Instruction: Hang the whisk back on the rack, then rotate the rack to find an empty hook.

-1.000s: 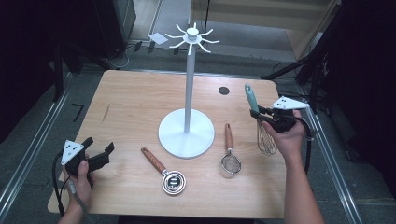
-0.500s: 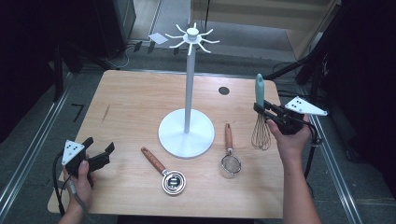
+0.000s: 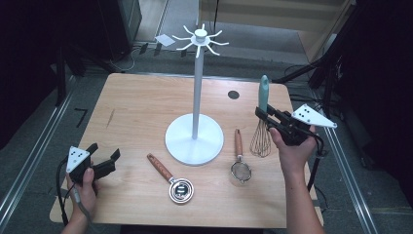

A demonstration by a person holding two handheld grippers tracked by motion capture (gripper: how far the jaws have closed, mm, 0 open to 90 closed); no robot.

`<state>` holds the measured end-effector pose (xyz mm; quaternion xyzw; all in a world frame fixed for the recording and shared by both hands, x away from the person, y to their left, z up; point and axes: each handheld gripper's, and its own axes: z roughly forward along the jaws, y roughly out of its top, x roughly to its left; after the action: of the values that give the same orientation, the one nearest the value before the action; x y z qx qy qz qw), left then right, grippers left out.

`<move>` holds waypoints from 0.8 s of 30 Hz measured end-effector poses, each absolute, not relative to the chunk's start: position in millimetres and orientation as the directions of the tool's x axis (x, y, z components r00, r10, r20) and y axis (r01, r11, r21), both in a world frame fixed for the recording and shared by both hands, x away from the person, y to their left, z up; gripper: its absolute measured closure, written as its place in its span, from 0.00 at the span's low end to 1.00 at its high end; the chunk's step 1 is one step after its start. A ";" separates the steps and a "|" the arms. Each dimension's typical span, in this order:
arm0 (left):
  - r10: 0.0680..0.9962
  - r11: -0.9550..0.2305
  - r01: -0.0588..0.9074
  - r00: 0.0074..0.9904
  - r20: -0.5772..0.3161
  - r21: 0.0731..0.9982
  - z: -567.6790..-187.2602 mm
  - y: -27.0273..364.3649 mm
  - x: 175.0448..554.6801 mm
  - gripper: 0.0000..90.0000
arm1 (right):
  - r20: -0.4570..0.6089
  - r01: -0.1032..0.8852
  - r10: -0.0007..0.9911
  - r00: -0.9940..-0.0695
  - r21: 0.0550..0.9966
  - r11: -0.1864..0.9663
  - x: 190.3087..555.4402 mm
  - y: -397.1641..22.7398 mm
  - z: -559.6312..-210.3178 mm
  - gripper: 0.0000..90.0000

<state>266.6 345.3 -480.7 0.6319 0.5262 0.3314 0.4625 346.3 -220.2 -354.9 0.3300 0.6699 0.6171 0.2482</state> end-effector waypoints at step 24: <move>0.974 -0.047 0.346 0.224 -0.034 0.937 -480.0 342.4 264.3 0.16 | 0.084 0.085 0.715 -0.694 0.996 -0.035 346.9 -197.3 -337.0 0.79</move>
<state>264.3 342.4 -480.0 0.6362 0.5189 0.3447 0.4551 346.9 -197.3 -337.0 0.3073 0.6509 0.6504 0.2425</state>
